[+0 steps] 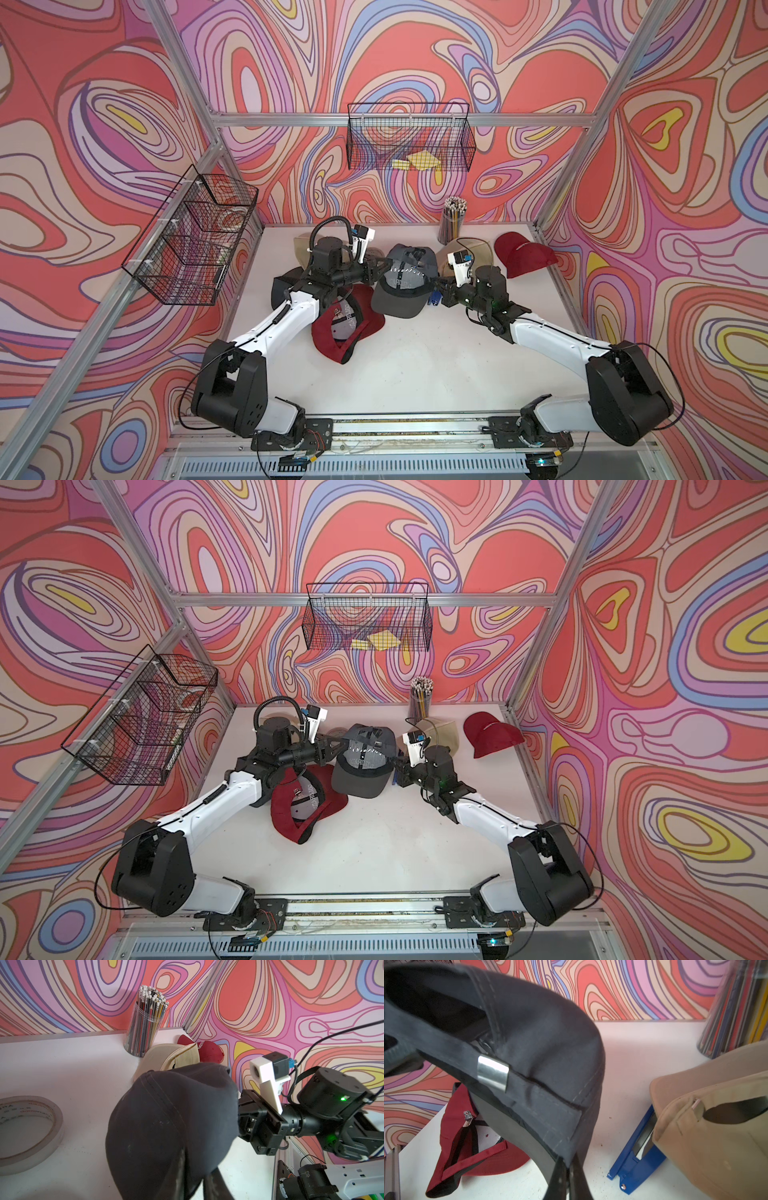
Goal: Open the adjustable buckle of the baseball cap
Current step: Open the adjustable buckle on the baseball cap.
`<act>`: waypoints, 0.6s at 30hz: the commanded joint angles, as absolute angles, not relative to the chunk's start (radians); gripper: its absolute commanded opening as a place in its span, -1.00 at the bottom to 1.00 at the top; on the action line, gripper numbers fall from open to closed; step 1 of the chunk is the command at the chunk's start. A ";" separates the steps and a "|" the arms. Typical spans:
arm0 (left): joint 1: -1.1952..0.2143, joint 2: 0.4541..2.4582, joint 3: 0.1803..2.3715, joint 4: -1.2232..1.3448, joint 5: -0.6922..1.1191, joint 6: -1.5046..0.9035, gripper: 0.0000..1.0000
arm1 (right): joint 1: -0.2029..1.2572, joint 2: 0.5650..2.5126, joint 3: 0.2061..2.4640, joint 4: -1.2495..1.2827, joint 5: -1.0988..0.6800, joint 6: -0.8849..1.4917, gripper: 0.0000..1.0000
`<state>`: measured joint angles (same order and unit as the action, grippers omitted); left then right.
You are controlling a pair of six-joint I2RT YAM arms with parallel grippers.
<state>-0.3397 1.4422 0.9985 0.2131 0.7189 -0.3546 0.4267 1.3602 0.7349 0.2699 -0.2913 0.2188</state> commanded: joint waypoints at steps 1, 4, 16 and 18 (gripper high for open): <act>-0.324 1.456 1.022 0.219 0.761 -0.298 -0.35 | 0.429 1.326 0.791 0.226 -0.279 0.132 -1.00; -0.290 1.483 1.026 0.269 0.836 -0.299 -0.17 | 0.428 1.323 0.826 0.201 -0.280 0.081 -1.00; -0.239 1.508 1.112 0.101 0.943 -0.064 0.09 | 0.428 1.328 0.992 -0.025 -0.122 -0.134 -1.00; -0.239 1.508 1.122 0.076 0.957 -0.026 0.09 | 0.429 1.329 1.007 -0.050 -0.117 -0.177 -1.00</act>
<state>-0.2379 1.5127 1.0927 0.1436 0.9108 -0.1322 0.4267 1.3418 0.9768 0.0185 -0.1638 -0.0845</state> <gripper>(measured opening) 0.544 0.054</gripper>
